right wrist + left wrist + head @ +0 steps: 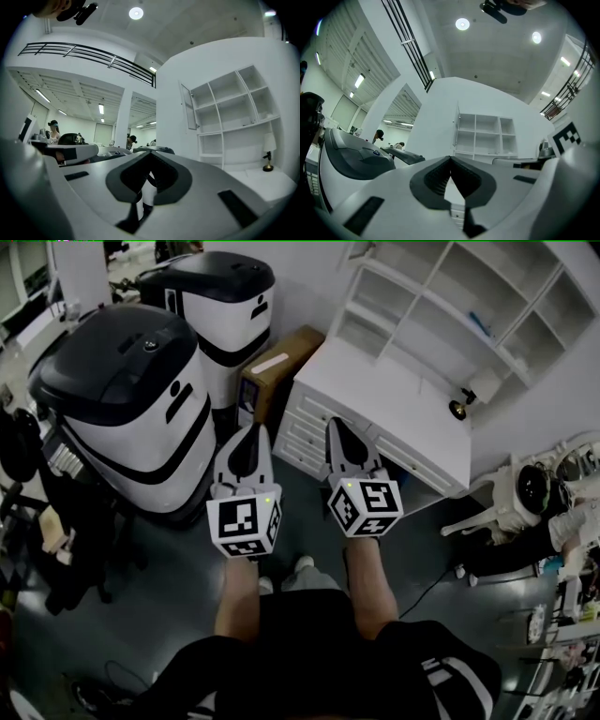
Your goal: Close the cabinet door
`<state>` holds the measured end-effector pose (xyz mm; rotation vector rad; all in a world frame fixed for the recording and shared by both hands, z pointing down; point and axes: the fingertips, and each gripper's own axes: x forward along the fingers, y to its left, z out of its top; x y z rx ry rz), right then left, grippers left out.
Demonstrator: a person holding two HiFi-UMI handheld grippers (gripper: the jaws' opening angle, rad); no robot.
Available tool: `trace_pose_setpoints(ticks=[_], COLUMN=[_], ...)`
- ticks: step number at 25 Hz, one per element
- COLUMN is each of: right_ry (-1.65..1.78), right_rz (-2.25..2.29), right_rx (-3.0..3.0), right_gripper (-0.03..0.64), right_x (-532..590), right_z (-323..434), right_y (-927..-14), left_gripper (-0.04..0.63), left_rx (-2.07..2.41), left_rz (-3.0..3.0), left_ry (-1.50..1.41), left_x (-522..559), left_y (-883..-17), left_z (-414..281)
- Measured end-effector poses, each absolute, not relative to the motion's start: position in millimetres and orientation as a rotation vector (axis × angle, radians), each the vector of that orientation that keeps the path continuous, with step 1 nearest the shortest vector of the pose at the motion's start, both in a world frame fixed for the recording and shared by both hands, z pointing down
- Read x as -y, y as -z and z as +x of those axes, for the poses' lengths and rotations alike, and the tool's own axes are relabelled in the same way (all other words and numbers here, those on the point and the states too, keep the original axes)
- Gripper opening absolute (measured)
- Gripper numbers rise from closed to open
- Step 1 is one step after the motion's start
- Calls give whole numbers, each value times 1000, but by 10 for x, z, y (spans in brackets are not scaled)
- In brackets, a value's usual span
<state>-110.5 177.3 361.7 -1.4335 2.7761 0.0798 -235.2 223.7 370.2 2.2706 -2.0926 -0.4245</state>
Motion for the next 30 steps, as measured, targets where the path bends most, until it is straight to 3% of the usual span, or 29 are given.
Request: trace_pose_setpoints(ticks=[15,30], right_ry=[-14,28], right_rz=[-1521,-1653], right_rx=[-2686,-2576], right_gripper=[17,17], right_x=[-1189,47], right_z=[-649,-26], right_y=[-3802,-3859], left_gripper=[12,12], left_rx=[2003,1933], left_rz=[2369,2435], left_ry=[361,295], left_x=[-1599,-250], left_y=[-3787,-3789], left_z=[-1910,-1500])
